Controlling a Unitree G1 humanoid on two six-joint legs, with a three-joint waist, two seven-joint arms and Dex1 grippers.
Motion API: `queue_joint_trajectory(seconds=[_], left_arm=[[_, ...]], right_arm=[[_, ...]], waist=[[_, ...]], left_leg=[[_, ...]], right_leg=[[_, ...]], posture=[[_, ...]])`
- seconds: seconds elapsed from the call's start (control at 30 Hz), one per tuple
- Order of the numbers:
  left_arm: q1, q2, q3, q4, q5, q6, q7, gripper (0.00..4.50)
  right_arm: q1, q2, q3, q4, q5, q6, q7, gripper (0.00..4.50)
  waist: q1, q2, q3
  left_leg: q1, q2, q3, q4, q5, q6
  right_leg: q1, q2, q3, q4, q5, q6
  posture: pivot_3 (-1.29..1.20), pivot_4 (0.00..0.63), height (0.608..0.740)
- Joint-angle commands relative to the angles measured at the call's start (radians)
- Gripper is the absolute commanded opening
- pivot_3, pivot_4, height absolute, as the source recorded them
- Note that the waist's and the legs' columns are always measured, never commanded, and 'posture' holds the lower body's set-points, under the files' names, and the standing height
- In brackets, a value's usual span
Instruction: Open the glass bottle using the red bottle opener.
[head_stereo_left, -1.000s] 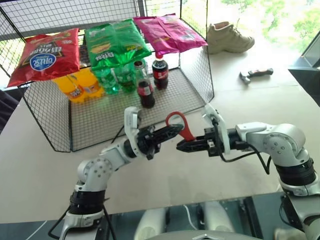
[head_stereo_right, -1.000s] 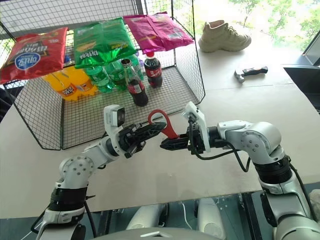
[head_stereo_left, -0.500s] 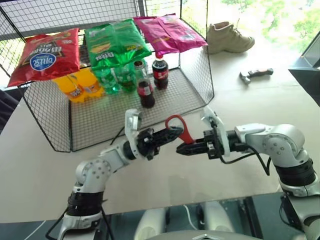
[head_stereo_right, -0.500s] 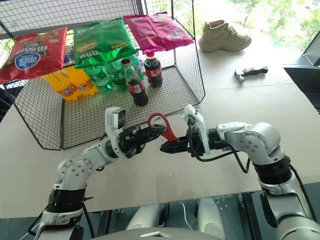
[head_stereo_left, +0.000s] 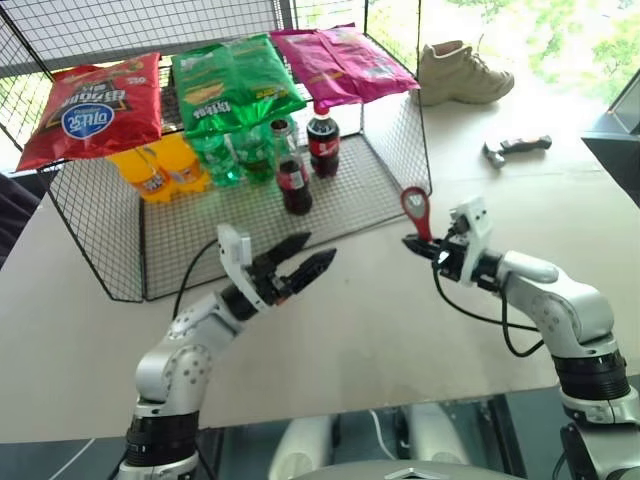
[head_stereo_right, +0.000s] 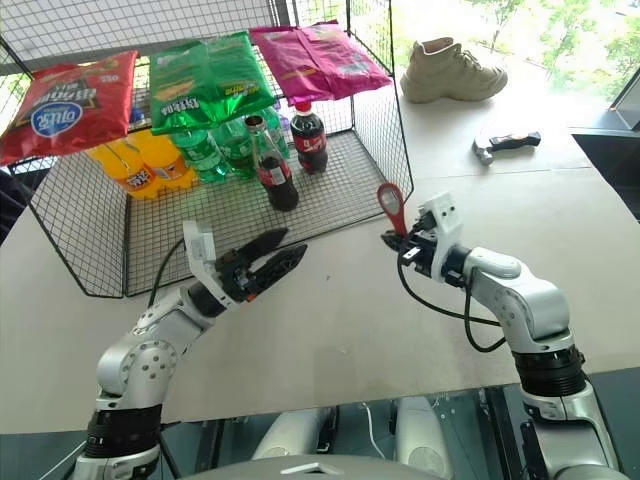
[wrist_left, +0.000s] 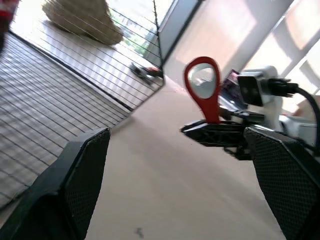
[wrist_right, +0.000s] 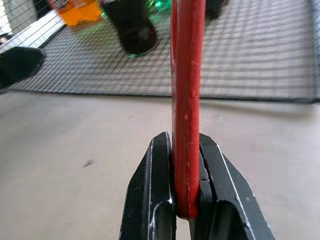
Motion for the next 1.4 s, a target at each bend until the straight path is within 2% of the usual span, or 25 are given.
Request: queue_joint_trajectory(seconds=[0.03, 0.2, 0.4, 0.77, 1.37, 1.4], left_arm=[[-0.029, -0.011, -0.024, 0.072, 0.223, -0.234, 0.064, 4.43], [-0.142, -0.029, -0.042, 0.242, 0.443, -0.438, 0.199, 4.43], [-0.268, -0.068, -0.049, 0.443, 0.55, -0.577, 0.301, 4.43], [-0.486, -0.084, -0.047, 0.801, 0.566, -0.722, 0.315, 4.43], [-0.772, -0.103, -0.056, 1.264, 0.623, -0.877, 0.383, 4.43], [-0.779, -0.105, -0.053, 1.277, 0.62, -0.883, 0.38, 4.2]], right_arm=[[0.011, 0.024, -0.06, -0.032, -0.048, -0.132, -0.041, 0.0], [0.011, 0.038, -0.032, -0.027, -0.194, -0.39, -0.047, 0.0], [0.046, 0.051, 0.029, -0.024, -0.347, -0.6, -0.053, 0.0], [0.11, 0.145, 0.113, -0.075, -0.419, -0.623, -0.099, 0.0], [0.146, 0.198, 0.189, -0.069, -0.463, -0.624, -0.107, 0.0], [0.148, 0.198, 0.19, -0.07, -0.465, -0.624, -0.107, 0.0]], waist=[[0.003, 0.0, 0.0], [0.01, 0.0, 0.0], [0.012, -0.001, 0.0], [0.009, -0.001, 0.0], [0.008, -0.001, -0.001], [0.007, -0.001, -0.001]], left_leg=[[0.0, 0.0, 0.0, 0.0, 0.0, 0.0], [0.0, -0.001, 0.001, 0.0, 0.0, 0.0], [0.0, -0.001, 0.001, 0.001, 0.0, 0.0], [0.0, -0.002, 0.0, 0.003, 0.0, 0.0], [-0.002, -0.006, -0.003, 0.01, 0.0, 0.0], [-0.002, -0.006, -0.003, 0.01, 0.0, 0.0]], right_leg=[[0.0, 0.0, 0.0, 0.0, 0.0, 0.0], [0.0, 0.0, 0.0, 0.0, 0.0, 0.0], [0.0, 0.0, 0.0, 0.001, 0.0, 0.0], [-0.001, 0.001, -0.001, 0.003, 0.0, 0.0], [0.0, 0.001, -0.003, 0.005, 0.001, 0.001], [0.0, 0.001, -0.003, 0.005, 0.001, 0.001]], posture=[[0.0, 0.15, 0.74], [0.0, 0.15, 0.74], [0.0, 0.15, 0.74], [0.0, 0.15, 0.74], [0.0, 0.15, 0.74], [0.0, 0.15, 0.74]])
